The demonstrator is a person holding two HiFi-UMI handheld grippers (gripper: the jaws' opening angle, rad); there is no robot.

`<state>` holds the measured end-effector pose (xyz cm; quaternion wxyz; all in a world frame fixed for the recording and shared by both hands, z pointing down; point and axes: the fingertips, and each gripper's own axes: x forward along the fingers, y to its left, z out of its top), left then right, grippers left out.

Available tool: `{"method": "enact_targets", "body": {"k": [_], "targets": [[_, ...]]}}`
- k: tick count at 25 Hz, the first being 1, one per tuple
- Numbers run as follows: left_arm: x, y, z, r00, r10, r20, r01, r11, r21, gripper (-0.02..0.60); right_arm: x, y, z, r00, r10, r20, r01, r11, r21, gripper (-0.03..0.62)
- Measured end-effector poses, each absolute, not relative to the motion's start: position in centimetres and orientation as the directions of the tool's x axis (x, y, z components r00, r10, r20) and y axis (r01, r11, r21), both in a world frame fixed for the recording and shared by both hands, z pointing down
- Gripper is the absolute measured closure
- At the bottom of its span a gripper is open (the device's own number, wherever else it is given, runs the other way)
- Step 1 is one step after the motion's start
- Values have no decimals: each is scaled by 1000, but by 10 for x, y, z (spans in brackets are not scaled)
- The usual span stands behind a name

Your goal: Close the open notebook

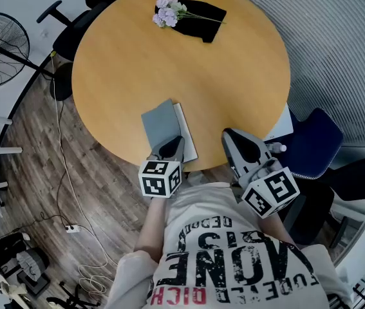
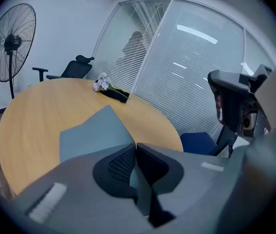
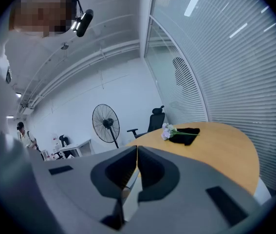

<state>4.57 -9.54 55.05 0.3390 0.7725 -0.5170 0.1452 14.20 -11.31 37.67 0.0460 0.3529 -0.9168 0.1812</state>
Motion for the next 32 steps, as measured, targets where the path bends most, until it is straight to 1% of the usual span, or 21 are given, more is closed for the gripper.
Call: {"method": "enact_targets", "body": {"k": [32], "targets": [[62,-105,586,427,-654,624,-900,-237,367,557,154,-117,386,-728,-646,231,-684,661,-309,582]]}}
